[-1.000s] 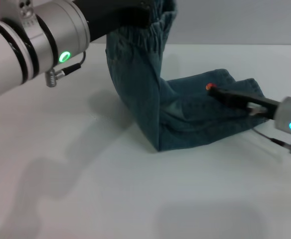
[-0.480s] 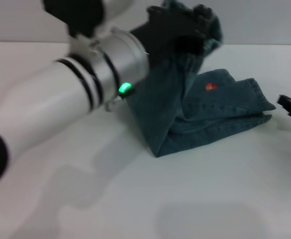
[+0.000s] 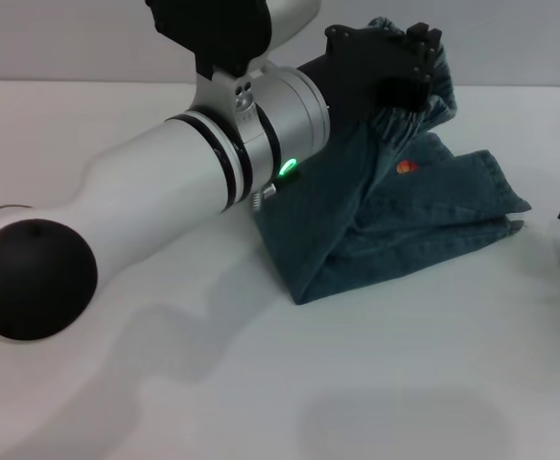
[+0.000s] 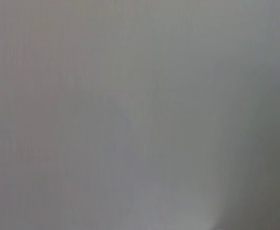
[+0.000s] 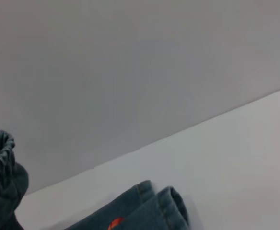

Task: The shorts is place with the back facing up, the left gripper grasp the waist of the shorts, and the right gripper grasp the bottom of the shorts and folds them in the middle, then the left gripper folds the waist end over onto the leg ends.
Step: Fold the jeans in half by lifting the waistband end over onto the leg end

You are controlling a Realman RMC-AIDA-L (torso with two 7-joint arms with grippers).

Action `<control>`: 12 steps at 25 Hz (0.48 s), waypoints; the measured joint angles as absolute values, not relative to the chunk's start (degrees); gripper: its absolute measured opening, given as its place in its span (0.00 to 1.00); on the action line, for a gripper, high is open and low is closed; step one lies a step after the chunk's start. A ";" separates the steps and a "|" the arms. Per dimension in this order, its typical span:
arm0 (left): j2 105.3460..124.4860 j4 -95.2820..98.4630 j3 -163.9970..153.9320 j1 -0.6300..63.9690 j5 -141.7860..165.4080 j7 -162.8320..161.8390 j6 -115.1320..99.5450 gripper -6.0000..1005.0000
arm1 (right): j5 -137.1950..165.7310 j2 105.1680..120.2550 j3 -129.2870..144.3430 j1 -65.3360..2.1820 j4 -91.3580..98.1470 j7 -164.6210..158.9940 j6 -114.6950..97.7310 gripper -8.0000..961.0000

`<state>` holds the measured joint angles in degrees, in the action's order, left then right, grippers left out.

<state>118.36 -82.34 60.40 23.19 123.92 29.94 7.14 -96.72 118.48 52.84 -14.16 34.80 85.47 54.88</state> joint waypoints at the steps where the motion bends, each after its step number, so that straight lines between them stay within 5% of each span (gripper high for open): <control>1: 118.36 -82.34 60.40 23.19 123.92 29.94 7.14 0.07 | -96.71 118.47 52.84 -13.78 35.20 85.24 54.89 0.01; 12: 118.67 -66.96 46.09 32.39 122.23 19.30 -14.83 0.11 | -96.50 118.49 53.06 -12.91 37.11 83.89 56.45 0.01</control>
